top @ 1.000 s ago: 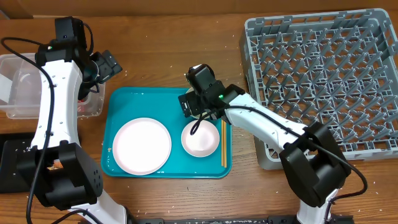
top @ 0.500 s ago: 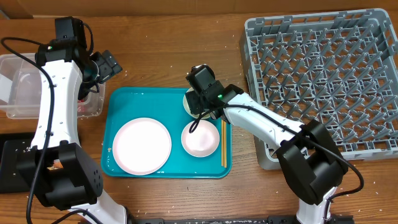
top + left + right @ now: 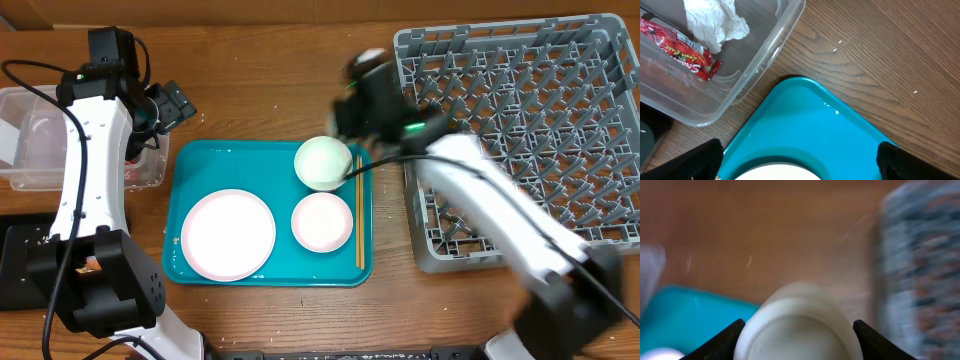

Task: Sort waste into correct bins and load items into the dishwasher
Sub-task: 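Carry the white cup right and place it in the dish rack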

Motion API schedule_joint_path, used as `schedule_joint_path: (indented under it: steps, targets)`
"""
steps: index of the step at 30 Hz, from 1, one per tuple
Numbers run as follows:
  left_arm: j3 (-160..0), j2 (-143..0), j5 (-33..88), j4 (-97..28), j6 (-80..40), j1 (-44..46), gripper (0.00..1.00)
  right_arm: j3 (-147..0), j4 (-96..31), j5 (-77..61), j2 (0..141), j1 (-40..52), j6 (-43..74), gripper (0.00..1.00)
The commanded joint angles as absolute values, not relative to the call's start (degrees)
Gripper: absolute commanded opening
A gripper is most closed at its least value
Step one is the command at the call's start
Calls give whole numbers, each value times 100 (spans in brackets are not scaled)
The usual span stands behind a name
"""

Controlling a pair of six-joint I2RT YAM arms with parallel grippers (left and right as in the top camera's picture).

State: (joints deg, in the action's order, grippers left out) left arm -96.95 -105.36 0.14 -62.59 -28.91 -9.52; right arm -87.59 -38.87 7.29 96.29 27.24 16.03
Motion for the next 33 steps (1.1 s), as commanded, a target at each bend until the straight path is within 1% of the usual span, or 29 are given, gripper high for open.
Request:
schedule_joint_path:
  steps: [1,6,7,8,11,14,15,16,17,18,19,25,28,31,33]
  targets:
    - [-9797,-10547,-58,-6257,-2869,-974,100,-8934,-4045,814,9024,1708,1424,54]
    - [-9797,-10547,-58,-6257,-2869,-974,100,-8925,-4217,803,9059,54,1347,55]
    - [-9797,-10547,-58,-6257,-2869,-974,100,-8921,-4272,770,9120,-246,1347,59]
    - [-9797,-10547,-58,-6257,-2869,-974,100,-8921,-4320,764,9177,-462,1347,61]
    - [-9797,-10547,-58,-6257,-2869,-974,100,-8921,-4480,746,9478,-1052,1328,62]
    - [-9797,-10547,-58,-6257,-2869,-974,99,-8921,-4593,749,9804,-1352,1304,63]
    - [-9797,-10547,-58,-6257,-2869,-974,100,-8921,-4622,744,9924,-1415,1306,66]
    - [-9797,-10547,-58,-6259,-2869,-974,100,-8921,-4648,746,10020,-1450,1306,71]
    - [-9797,-10547,-58,-6257,-2869,-974,100,-8921,-4689,746,10114,-1461,1306,87]
    - [-9797,-10547,-58,-6257,-2869,-974,100,-8921,-4713,746,10147,-1459,1306,95]
    - [-9797,-10547,-58,-6257,-2869,-974,100,-8921,-4731,746,10151,-1459,1308,100]
    - [-9797,-10547,-58,-6257,-2869,-972,100,-8982,-4958,718,9878,-1382,1315,100]
    - [-9797,-10547,-60,-6257,-2869,-976,100,-9102,-5227,292,9539,-1273,1315,100]
    - [-9797,-10547,-58,-6257,-2869,-976,100,-9192,-5378,-993,9085,-1063,1308,100]
    - [-9797,-10547,-58,-6257,-2869,-974,100,-9190,-5334,-2209,8825,-797,1308,100]
